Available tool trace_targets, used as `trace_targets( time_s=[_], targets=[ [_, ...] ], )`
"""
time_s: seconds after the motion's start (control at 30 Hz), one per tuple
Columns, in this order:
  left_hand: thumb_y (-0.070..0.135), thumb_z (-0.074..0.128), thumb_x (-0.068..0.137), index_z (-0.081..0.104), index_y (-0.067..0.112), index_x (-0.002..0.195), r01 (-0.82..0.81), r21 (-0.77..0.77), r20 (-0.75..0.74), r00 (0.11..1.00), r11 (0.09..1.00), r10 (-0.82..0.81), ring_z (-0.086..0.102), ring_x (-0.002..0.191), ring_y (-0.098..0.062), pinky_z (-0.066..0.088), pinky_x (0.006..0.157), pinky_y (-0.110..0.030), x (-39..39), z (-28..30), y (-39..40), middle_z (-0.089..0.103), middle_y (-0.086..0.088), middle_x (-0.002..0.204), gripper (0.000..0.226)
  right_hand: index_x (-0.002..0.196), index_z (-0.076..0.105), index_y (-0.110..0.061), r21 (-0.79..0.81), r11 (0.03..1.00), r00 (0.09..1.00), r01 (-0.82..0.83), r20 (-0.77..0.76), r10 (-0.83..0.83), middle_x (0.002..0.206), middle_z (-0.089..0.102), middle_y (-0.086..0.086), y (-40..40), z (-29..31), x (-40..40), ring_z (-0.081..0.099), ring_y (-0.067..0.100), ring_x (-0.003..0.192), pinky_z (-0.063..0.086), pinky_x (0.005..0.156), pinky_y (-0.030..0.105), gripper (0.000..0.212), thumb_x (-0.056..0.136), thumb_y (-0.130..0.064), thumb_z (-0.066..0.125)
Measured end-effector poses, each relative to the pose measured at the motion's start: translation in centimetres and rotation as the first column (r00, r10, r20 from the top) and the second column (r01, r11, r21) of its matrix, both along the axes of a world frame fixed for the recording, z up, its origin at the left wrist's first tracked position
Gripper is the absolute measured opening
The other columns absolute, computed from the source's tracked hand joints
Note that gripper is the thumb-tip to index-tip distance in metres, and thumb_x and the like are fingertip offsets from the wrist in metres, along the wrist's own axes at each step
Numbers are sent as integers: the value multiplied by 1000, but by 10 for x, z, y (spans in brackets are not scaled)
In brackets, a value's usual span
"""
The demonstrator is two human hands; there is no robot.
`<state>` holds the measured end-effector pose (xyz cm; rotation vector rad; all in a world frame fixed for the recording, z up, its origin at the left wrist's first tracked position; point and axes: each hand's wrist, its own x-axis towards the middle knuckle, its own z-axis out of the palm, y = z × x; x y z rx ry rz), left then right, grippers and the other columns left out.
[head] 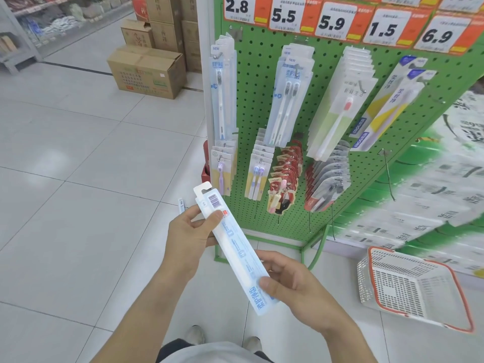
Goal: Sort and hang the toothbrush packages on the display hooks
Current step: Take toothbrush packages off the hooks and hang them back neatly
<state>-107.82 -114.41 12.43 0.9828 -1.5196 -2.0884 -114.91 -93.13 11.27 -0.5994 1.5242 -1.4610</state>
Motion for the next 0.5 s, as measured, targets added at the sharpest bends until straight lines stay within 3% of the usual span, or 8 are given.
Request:
trace_targets(
  time_s=[0.13,0.37,0.5],
  targets=[
    [9,68,93,73,9,111,-29,46,24,999,999,28,75,87,-35,63,68,-37,-2,-2,-3,78,-11,95,18,138,59,-22,-1,998,997,-67,-25,67,124,64,22,-1,-1,-5,64,26,106,50,94,39,47,94,-10,68],
    [22,67,96,72,8,105,-55,42,68,996,998,52,75,81,-33,59,57,-35,-6,-1,-8,77,-11,92,18,130,65,-32,48,996,993,-80,-84,84,111,65,24,-2,-1,-10,60,21,90,49,84,35,48,90,-6,71],
    [25,67,96,71,6,101,-84,18,96,992,996,82,75,80,-30,60,59,-37,-9,-2,-10,77,-11,89,20,120,70,-31,115,989,992,-98,-67,106,95,71,7,-3,0,-13,61,19,82,49,76,30,42,87,-6,74]
  ],
)
